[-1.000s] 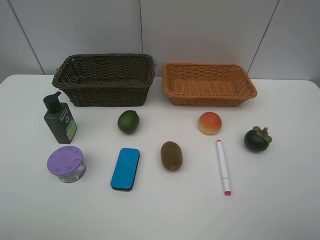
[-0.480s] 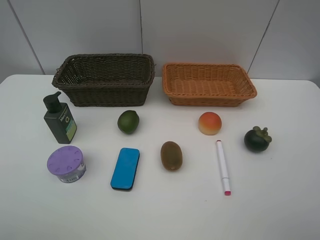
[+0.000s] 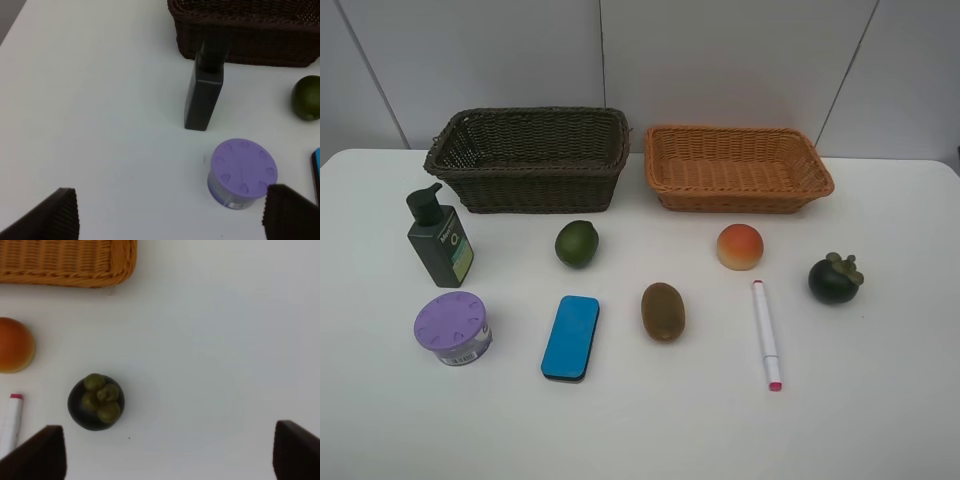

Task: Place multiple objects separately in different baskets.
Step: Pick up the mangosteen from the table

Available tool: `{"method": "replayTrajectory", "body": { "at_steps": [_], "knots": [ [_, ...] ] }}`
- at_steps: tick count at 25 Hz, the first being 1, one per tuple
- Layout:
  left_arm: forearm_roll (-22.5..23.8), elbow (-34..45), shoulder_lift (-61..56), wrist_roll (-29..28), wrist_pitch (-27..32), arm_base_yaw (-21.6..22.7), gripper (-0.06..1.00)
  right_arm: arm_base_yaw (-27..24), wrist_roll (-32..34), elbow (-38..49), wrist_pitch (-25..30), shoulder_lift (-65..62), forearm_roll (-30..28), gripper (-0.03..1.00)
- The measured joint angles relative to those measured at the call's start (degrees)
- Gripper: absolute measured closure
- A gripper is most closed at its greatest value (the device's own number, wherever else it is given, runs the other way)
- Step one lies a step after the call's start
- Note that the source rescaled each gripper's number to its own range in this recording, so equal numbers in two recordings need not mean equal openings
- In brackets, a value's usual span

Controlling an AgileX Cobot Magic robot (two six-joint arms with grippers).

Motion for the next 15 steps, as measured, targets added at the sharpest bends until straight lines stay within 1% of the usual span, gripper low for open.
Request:
{"method": "replayTrajectory", "body": {
  "at_steps": [7, 15],
  "knots": [
    [0.00, 0.00, 0.00, 0.00, 0.00, 0.00, -0.03, 0.00, -1.14, 0.00, -3.95, 13.40, 4.32, -0.03],
    [0.00, 0.00, 0.00, 0.00, 0.00, 0.00, -0.03, 0.00, -2.34, -0.02, -7.28, 23.22, 7.25, -0.03]
  ]
}}
